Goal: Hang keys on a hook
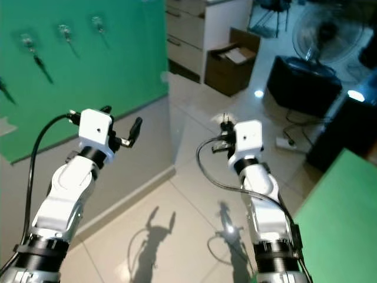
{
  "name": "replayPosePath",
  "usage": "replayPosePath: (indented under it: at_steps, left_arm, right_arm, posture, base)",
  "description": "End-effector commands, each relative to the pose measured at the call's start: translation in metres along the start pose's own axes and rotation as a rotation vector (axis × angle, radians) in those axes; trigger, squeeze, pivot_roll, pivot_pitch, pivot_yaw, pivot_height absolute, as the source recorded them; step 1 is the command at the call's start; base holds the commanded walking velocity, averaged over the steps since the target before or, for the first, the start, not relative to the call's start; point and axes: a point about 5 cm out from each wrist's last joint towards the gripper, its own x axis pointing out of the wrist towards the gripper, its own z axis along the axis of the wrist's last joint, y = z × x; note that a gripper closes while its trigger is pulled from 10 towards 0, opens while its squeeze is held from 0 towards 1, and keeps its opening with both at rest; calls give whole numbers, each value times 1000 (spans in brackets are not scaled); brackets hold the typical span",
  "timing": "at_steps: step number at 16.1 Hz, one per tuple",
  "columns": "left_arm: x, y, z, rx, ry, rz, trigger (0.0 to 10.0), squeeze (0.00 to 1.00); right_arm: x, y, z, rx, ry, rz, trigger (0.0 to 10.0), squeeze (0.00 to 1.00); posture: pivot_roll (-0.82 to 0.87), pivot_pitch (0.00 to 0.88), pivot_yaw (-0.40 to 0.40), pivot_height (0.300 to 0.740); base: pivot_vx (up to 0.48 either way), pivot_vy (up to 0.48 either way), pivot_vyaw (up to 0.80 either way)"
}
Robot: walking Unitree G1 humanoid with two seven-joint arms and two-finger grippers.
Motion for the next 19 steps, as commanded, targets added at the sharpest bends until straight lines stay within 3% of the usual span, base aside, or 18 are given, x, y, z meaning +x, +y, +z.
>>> replayPosePath:
  at_steps: [1,7,9,13,16,19]
  left_arm:
    - [-1,9,2,13,-8,22,10000,0]
    - [-2,9,3,20,-7,10,10000,0]
    - [-2,10,3,22,-8,4,10000,0]
    - [-14,3,-5,14,28,-120,10000,0]
    - [-19,3,-9,-33,45,-98,10000,0]
    - [-21,-1,-9,-38,37,-92,10000,0]
  right_arm:
    - [4,9,5,17,-25,35,10000,0]
    - [4,12,3,23,-19,85,10000,0]
    - [2,16,1,31,-14,111,10000,0]
    - [-8,16,-7,42,12,218,10000,0]
    - [-14,9,-9,52,17,249,10000,0]
    - [-14,16,-9,49,18,294,10000,0]
  posture:
    - [-32,0,7,740]
    - [-24,0,15,740]
    - [-21,0,17,740]
    - [-19,0,24,740]
    - [-19,0,13,740]
    - [-18,0,-1,740]
  base:
    - [401,0,0]
    - [406,0,0]
    - [405,0,800]
    - [400,0,800]
    - [99,0,800]
    - [0,0,800]
